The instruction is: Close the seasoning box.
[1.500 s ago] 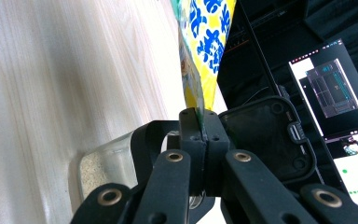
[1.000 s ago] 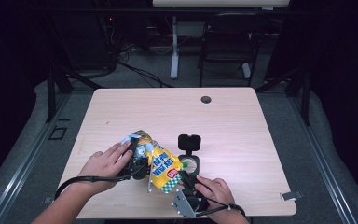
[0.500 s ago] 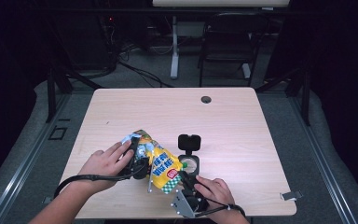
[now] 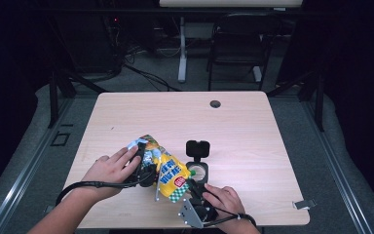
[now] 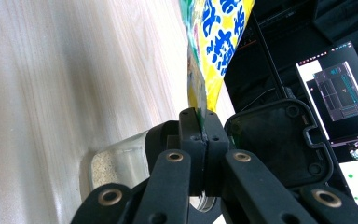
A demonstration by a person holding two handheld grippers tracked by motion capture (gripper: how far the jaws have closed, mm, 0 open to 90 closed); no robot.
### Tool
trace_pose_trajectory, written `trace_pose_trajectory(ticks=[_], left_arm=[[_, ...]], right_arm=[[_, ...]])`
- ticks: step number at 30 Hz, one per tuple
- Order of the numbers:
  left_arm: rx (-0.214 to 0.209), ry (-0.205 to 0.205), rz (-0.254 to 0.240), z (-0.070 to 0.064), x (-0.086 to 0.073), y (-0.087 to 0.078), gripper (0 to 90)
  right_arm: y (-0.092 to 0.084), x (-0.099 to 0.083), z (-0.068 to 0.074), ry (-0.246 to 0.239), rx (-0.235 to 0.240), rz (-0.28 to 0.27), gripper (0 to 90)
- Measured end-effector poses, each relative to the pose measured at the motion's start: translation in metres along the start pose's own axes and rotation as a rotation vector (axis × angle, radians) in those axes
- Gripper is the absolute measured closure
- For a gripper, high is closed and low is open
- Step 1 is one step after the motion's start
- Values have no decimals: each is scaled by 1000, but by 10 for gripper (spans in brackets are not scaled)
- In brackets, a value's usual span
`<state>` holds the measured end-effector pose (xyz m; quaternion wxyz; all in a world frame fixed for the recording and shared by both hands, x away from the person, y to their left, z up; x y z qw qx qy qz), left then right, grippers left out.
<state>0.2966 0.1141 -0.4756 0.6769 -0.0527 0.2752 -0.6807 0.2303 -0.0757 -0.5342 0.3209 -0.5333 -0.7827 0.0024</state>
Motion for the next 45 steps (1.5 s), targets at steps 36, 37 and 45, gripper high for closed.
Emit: trace_pose_trajectory(ticks=[36,37,45], left_arm=[[16,107,32,17,7,-5,545],[17,105,32,17,7,-5,547],[13,121,39,18,8,-6,553]], right_arm=[[0,-1,-1,18,-7,-12,900],[0,-1,0,19,-8,-12,900],[0,-1,0,17,-6,-11,900]])
Point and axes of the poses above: each handheld gripper's, and its own axes: y roughly forward along the jaws, x roughly out of its top, z roughly to its left, the point moved 1 cm from there along y, roughly forward along the jaws, and after that the axes turned 1 degree about y, right-handed, at the moved point
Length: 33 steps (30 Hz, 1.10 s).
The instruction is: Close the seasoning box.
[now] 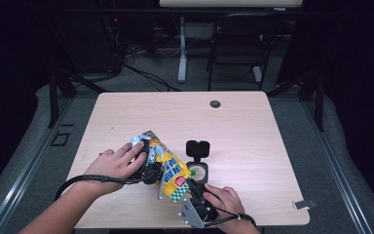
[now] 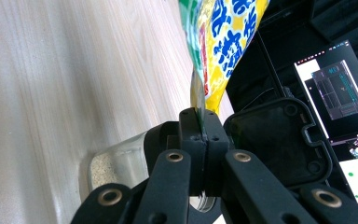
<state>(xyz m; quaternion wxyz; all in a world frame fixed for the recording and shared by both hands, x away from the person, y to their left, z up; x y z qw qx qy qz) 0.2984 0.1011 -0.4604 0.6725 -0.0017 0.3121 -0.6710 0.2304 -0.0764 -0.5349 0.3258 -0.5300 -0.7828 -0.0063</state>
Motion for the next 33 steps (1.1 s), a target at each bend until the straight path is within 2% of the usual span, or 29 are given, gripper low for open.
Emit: trace_pose_trajectory(ticks=[33], left_arm=[[8,53,15,10,4,-4,559]], right_arm=[[0,-1,0,12,-8,-4,900]])
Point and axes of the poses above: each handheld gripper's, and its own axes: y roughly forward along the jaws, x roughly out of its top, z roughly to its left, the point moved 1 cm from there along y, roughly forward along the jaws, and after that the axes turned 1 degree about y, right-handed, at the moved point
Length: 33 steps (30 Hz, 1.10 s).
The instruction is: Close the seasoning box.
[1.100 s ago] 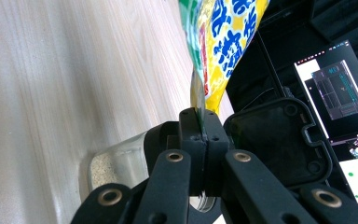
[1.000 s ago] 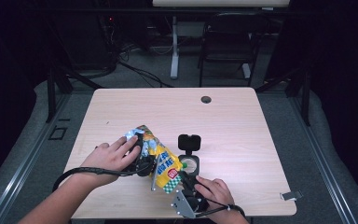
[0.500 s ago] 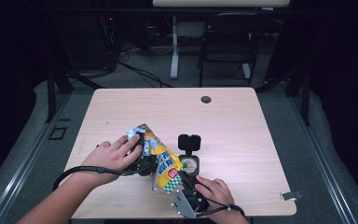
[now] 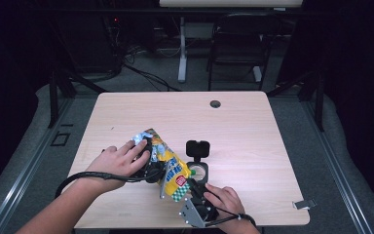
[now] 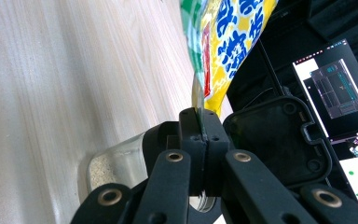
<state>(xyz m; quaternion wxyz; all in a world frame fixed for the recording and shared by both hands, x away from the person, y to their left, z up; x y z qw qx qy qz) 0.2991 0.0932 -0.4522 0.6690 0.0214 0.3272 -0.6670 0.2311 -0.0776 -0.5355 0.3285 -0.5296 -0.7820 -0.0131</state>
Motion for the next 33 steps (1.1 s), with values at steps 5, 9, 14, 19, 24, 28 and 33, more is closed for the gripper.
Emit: trace_pose_trajectory(ticks=[5,9,14,19,24,28,33], left_arm=[[6,10,2,2,1,0,559],[0,13,1,4,1,-1,561],[7,17,1,4,2,-1,567],[5,36,8,6,3,-1,569],[1,40,8,6,3,-1,571],[2,41,7,7,3,-2,572],[0,44,6,7,4,-1,574]], right_arm=[[0,-1,0,3,-2,-4,900],[-1,-1,-1,-2,-7,13,900],[0,-2,0,18,-1,-4,900],[1,-2,1,19,0,-4,900],[1,-2,1,21,3,-5,899],[1,-2,1,27,6,-3,899],[0,-2,0,15,5,8,899]])
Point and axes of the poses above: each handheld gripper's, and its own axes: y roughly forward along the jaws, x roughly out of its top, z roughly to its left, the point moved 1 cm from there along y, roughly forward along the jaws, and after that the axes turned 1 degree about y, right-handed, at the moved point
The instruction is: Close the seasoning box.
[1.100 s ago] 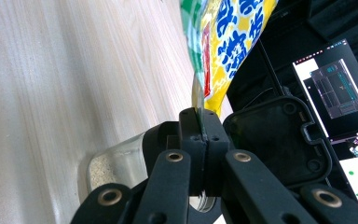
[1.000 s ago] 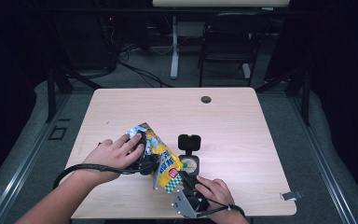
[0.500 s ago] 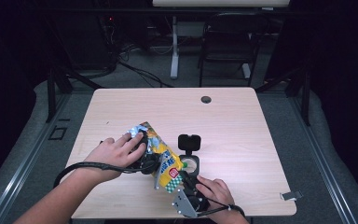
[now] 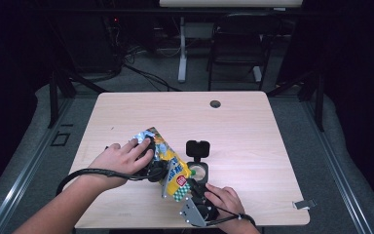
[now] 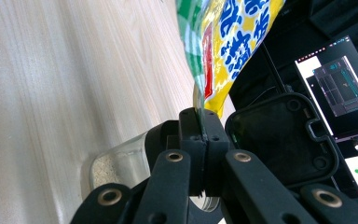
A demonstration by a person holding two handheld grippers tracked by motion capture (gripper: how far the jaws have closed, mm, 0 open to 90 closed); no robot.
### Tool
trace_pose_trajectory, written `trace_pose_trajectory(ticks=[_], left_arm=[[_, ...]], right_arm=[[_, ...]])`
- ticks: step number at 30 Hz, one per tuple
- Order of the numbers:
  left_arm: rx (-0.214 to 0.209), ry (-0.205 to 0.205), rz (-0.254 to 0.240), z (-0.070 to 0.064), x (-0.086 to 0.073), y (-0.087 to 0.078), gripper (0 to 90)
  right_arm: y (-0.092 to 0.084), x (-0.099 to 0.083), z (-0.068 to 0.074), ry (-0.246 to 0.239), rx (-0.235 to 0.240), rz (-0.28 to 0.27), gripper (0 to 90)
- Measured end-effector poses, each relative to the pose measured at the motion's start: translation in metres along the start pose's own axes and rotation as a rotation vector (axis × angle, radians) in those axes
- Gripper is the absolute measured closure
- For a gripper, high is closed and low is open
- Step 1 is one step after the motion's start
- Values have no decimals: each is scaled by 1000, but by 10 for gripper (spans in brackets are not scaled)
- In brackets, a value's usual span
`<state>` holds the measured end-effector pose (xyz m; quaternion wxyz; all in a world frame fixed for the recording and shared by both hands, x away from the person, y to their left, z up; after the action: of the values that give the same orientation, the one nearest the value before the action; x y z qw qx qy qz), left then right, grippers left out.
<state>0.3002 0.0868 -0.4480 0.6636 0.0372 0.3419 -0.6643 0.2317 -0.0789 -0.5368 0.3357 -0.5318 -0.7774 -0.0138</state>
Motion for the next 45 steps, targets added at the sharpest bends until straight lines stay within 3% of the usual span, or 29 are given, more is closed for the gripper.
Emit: trace_pose_trajectory(ticks=[16,19,25,31,33,34,39,45], left_arm=[[7,19,6,2,1,-2,579],[-2,24,5,3,1,-2,579],[4,32,9,5,1,-3,580],[7,39,12,6,2,-4,581],[-1,41,11,7,2,-4,583],[7,43,14,7,2,-4,583],[7,47,15,8,3,-5,585],[7,50,14,9,3,-5,586]], right_arm=[[1,0,1,13,6,-11,899],[-1,0,0,-2,2,11,899],[0,0,1,20,8,-9,899],[-1,0,0,4,2,10,898],[-1,0,0,8,4,4,898],[1,-1,1,31,8,-24,898],[-1,0,-1,6,-1,10,898],[-1,0,-1,10,-2,5,898]])
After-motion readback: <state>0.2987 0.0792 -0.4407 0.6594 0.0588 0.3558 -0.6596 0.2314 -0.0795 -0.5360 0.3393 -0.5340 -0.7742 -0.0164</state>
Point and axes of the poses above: each handheld gripper's, and its own axes: y roughly forward along the jaws, x roughly out of its top, z roughly to its left, the point moved 1 cm from there along y, roughly forward along the jaws, and after that the axes turned 1 degree about y, right-handed, at the moved point
